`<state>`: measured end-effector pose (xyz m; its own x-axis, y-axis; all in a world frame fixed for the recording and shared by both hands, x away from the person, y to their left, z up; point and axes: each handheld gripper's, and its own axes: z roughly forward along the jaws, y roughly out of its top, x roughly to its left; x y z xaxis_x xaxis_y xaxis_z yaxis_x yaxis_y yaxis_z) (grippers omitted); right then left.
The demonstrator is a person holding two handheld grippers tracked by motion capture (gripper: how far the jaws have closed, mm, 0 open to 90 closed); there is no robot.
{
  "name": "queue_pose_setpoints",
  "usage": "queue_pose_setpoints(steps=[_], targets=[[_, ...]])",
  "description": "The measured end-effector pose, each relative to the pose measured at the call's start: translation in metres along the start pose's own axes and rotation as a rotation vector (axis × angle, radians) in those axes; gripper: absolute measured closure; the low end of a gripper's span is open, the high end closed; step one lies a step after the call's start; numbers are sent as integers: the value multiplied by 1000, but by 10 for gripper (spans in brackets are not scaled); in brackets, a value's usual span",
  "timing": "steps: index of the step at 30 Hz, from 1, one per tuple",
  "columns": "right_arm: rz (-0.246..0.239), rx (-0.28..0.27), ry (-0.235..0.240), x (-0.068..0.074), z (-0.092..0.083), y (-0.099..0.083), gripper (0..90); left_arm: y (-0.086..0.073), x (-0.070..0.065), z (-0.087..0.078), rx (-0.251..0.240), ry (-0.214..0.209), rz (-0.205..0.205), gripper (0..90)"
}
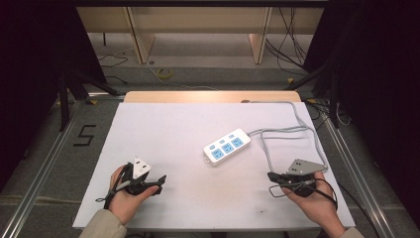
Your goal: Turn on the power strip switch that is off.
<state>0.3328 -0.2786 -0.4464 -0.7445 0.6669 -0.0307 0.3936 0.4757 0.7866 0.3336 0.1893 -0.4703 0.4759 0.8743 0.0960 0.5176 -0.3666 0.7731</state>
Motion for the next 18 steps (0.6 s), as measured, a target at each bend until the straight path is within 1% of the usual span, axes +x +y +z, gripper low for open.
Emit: queue_pose_setpoints(steps=[8,15,18], targets=[[14,22,1,0,0,3,900,1,1,0,-8,12,1,236],[17,35,11,-1,1,8,900,1,3,0,-7,18,-2,234],[16,38,13,-1,1,11,900,1,4,-1,-6,21,3,232]])
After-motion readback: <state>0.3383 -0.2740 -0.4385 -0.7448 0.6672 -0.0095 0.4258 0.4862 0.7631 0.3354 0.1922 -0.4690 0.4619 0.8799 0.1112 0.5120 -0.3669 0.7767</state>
